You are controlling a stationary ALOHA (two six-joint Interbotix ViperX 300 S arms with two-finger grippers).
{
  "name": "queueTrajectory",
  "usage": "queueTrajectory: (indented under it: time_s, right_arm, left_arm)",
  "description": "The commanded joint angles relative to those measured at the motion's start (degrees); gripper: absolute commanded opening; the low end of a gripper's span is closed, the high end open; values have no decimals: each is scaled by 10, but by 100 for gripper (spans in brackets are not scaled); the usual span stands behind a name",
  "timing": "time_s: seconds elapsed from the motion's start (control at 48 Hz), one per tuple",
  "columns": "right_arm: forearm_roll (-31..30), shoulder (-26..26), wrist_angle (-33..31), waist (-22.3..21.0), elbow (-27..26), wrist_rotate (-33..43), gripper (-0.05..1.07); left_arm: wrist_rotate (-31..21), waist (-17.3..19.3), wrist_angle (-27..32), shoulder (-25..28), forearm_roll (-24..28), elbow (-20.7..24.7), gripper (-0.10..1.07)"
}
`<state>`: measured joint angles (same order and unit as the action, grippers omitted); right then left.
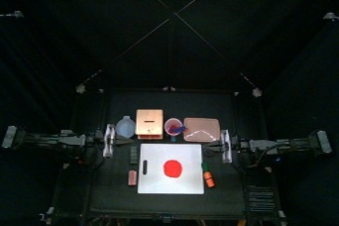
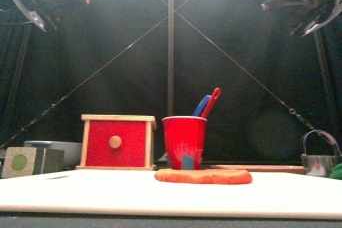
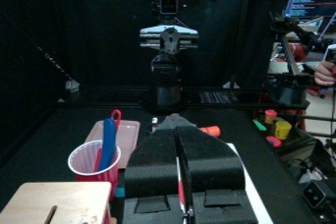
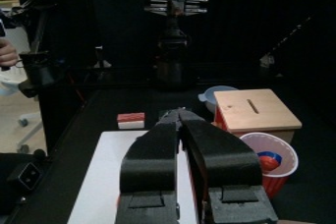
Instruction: Cut dough with cookie cutter and remove excess
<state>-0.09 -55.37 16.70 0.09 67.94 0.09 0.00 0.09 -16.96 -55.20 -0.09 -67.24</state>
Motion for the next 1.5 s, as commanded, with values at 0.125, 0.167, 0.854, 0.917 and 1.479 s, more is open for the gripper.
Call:
queueTrajectory:
  time_s: [0.125, 0.167, 0.854, 0.917, 1.479]
  right_arm:
    - [8, 56, -34, -3, 9, 15, 3]
    - [11, 71, -60, -2, 9, 21, 3]
    - [-16, 133, -606, -103, -97, 30, 32]
    - [-13, 138, -577, -111, -85, 31, 47]
    - [-5, 178, -434, -119, -25, 26, 83]
  left_arm:
    - [1, 3, -4, 20, -1, -8, -4]
    - [1, 2, -4, 25, 0, -11, -3]
    - [-3, 2, -12, 81, -3, -16, -1]
    - [-2, 2, -12, 81, -3, -18, 0]
    - [-2, 6, -20, 81, -13, -33, 2]
